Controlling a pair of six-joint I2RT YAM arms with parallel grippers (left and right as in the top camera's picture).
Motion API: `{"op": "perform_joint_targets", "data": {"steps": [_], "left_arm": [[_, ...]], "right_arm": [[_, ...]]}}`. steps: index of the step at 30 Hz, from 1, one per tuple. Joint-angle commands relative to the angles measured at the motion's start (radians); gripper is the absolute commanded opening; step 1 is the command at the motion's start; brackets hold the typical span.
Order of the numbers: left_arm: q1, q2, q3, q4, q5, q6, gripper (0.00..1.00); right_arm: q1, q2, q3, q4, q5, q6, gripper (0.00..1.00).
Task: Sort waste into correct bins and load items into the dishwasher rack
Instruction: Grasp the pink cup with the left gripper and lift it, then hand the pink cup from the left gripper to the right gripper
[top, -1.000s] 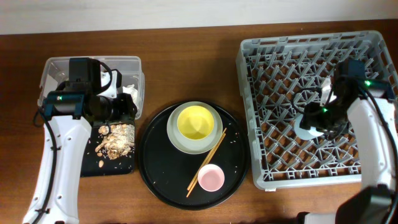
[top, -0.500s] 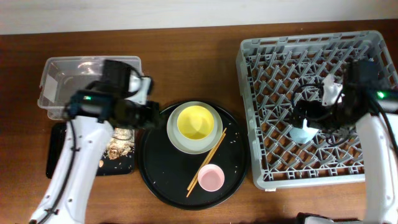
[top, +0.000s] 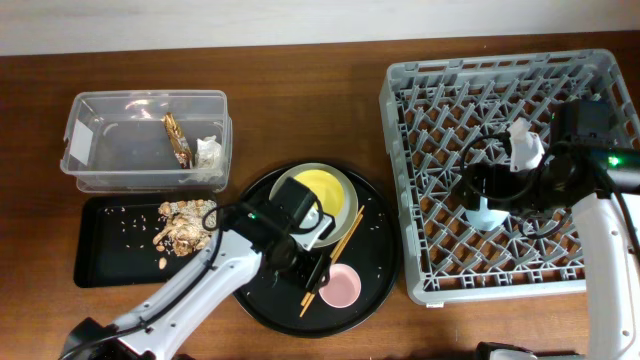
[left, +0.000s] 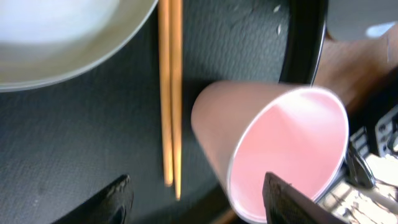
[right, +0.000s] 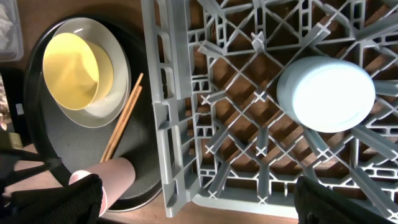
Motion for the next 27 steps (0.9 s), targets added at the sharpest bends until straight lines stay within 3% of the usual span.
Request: {"op": "perform_joint_targets", "data": {"steps": [1,3,5,8,13,15,17,20,23,27], "left_arm": [[-0.015,0.008,-0.064,0.066,0.016,0.002,0.66],[-0.015,0.047,-0.080,0.105,0.016,-0.008,0.55],[-0.015,0.061,-0.080,0.130,0.016,-0.008,0.13],[-0.015,0.060,-0.079,0.164,0.016,-0.009,0.00],[0.030,0.021,-0.004,0.133,0.016,-0.030,0.00],[0.121,-0.058,0.031,0.134,0.020,-0.036,0.00],[0.249,-0.120,0.038,0.235,0.082,-0.135,0.00],[0.394,-0.108,0.037,0.467,0.454,-0.242,0.00],[0.429,-0.046,0.037,0.680,0.774,-0.309,0.00],[0.427,0.009,0.037,0.716,0.964,-0.322,0.00]], "right_arm": [[0.006,0.005,0.013,-0.007,-0.016,-0.010,0.99],[0.005,0.005,0.013,-0.010,-0.016,-0.010,0.99],[0.005,0.006,0.013,-0.010,-0.015,-0.011,0.99],[0.005,0.005,0.013,-0.010,-0.015,-0.011,0.99],[0.005,0.005,0.013,-0.005,0.064,-0.009,0.99],[0.005,0.005,0.013,0.027,0.096,0.004,0.99],[0.008,0.006,0.013,0.076,-0.023,0.035,0.99],[0.064,0.011,0.008,0.102,-0.313,-0.076,0.99],[0.202,0.024,-0.041,0.190,-0.528,-0.130,0.99],[0.330,0.034,-0.118,0.380,-0.727,-0.130,0.99]]}}
